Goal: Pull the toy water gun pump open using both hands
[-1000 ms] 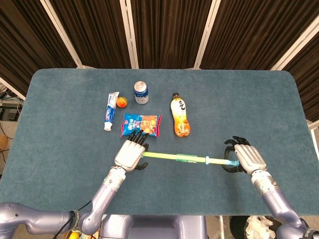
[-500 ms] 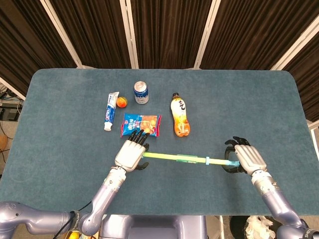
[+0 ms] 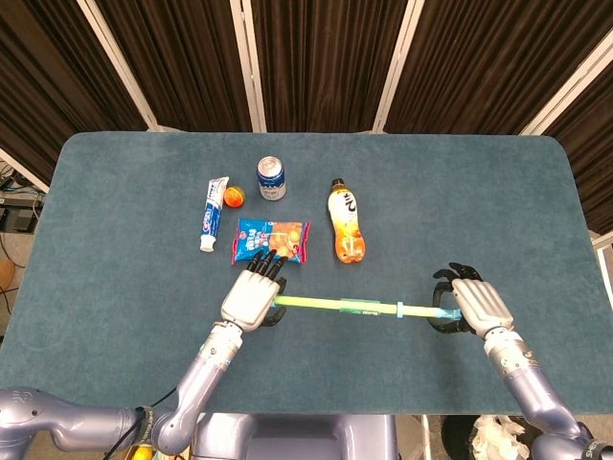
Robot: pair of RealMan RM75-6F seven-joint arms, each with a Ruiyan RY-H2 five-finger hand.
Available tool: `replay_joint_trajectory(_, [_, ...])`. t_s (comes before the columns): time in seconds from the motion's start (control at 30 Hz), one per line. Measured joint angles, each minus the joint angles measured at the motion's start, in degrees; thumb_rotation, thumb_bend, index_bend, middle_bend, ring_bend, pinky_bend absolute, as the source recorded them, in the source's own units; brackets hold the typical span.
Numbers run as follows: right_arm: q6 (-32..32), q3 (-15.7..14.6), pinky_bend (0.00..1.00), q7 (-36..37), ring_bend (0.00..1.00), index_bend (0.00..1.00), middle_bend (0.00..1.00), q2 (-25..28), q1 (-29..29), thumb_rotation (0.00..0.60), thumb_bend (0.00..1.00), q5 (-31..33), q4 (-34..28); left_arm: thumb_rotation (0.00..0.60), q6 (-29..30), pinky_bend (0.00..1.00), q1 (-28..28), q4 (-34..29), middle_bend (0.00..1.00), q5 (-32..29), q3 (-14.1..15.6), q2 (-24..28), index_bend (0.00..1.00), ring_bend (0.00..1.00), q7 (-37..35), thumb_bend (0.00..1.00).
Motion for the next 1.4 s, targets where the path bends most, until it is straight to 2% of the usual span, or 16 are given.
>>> replay_joint_trajectory(0.13, [0.3, 0.0, 0.00, 0.1, 0.05, 0.96, 0.22, -0.1, -0.1, 0.600, 0.68, 0.0, 0.2, 0.600, 0.2, 0.08, 0.1, -0.5, 0.09, 0.2, 0.3, 0.2, 0.49, 0.00, 0.0, 0.36])
replay_joint_trajectory(0.3, [1.1, 0.1, 0.00, 0.5, 0.05, 0.96, 0.22, -0.6, -0.5, 0.600, 0.68, 0.1, 0.8, 0.600, 0.8, 0.08, 1.1, -2.5, 0.09, 1.4, 2.0, 1.9, 0.50, 0.00, -0.5, 0.36])
replay_joint_trajectory(0.83, [4.7, -0.2, 0.00, -0.2, 0.05, 0.96, 0.24, -1.7, -2.4, 0.600, 0.68, -0.9, -0.5, 0.600, 2.5, 0.08, 5.5, -8.3, 0.10, 6.1, 6.6, 10.9, 0.51, 0.00, -5.5, 0.36])
replay_joint_trajectory(1.4, [8.3, -1.3, 0.00, -2.0, 0.05, 0.97, 0.24, -2.2, -4.9, 0.600, 0.68, -2.1, -1.8, 0.600, 4.6, 0.08, 11.3, -13.4, 0.10, 13.8, 11.6, 21.7, 0.51, 0.00, -13.4, 0.36])
